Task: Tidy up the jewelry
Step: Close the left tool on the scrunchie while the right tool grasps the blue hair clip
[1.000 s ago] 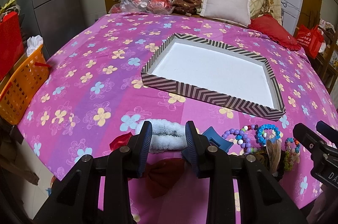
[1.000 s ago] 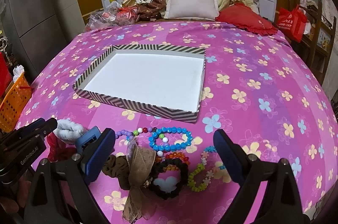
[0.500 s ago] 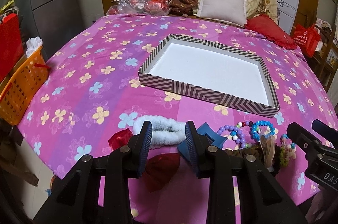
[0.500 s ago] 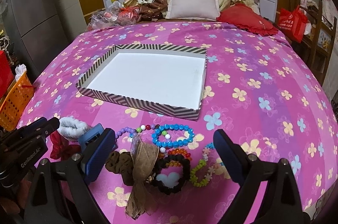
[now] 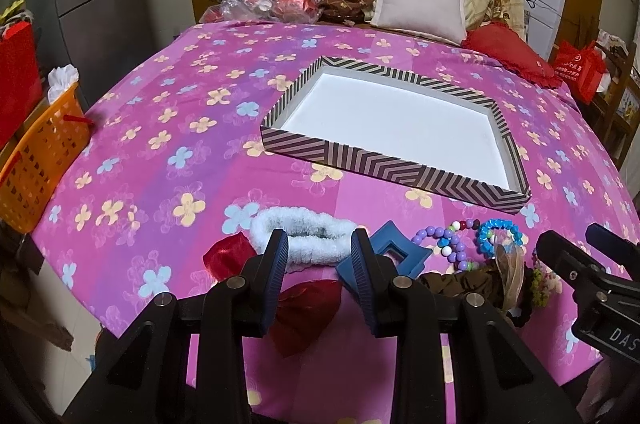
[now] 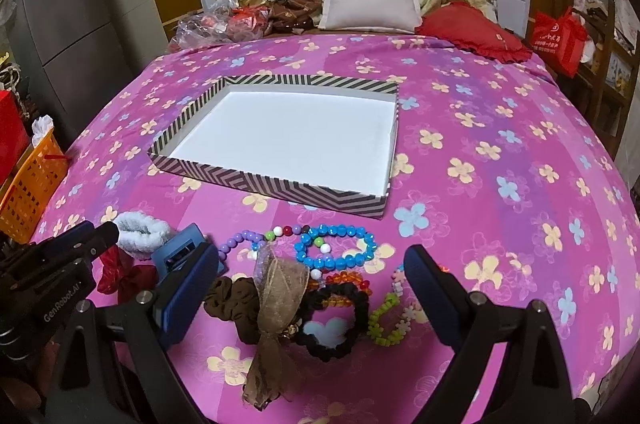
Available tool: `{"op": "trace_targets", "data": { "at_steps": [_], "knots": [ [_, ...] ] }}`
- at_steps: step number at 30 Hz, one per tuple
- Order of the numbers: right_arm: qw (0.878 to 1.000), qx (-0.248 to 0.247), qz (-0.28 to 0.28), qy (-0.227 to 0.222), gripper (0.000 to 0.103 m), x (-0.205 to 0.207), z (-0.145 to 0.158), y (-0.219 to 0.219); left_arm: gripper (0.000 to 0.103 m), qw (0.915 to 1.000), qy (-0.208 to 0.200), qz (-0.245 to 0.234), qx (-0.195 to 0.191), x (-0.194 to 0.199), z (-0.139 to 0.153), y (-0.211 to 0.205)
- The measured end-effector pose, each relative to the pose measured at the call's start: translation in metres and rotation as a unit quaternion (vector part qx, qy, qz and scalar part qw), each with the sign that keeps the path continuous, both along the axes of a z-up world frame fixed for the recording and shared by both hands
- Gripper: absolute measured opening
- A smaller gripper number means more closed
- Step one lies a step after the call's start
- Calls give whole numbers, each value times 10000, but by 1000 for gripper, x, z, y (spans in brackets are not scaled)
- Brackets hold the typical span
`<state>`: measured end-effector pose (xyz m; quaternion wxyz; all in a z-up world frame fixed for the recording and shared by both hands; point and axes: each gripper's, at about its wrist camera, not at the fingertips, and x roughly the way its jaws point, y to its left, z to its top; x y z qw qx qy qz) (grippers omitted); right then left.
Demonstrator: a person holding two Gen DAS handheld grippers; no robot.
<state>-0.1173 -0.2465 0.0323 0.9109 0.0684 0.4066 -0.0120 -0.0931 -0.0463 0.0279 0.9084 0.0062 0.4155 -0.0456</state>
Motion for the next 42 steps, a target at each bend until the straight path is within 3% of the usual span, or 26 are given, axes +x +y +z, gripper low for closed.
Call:
{"op": "trace_targets", "data": {
  "at_steps": [8, 17, 23, 34, 36, 37, 42],
  "knots": [
    [9997, 146, 213, 38, 96, 6, -8, 2, 33, 9991, 310, 111, -275, 9, -8, 38],
    [9878, 487, 1477, 101, 96, 23, -16, 48, 35, 9940, 729, 244, -775, 16, -28, 88],
    [9707, -245, 2373, 308, 96, 36, -33, 96, 52, 9865, 794, 46, -1429, 26, -25, 94],
    [9578, -500, 2729, 753, 96, 62, -64, 112, 53, 9880, 957, -1084, -549, 43, -39, 61],
    [9579, -458, 2733, 756, 85, 65, -69, 111, 53, 9862, 986, -1225, -518, 48, -42, 59],
    [9580, -298, 2744, 773, 71, 67, -71, 108, 53, 9852, 997, -1296, -512, 50, -43, 57],
    [9607, -48, 2677, 726, 69, 68, -72, 100, 53, 9829, 1031, -1466, -422, 61, -52, 51]
  ]
}}
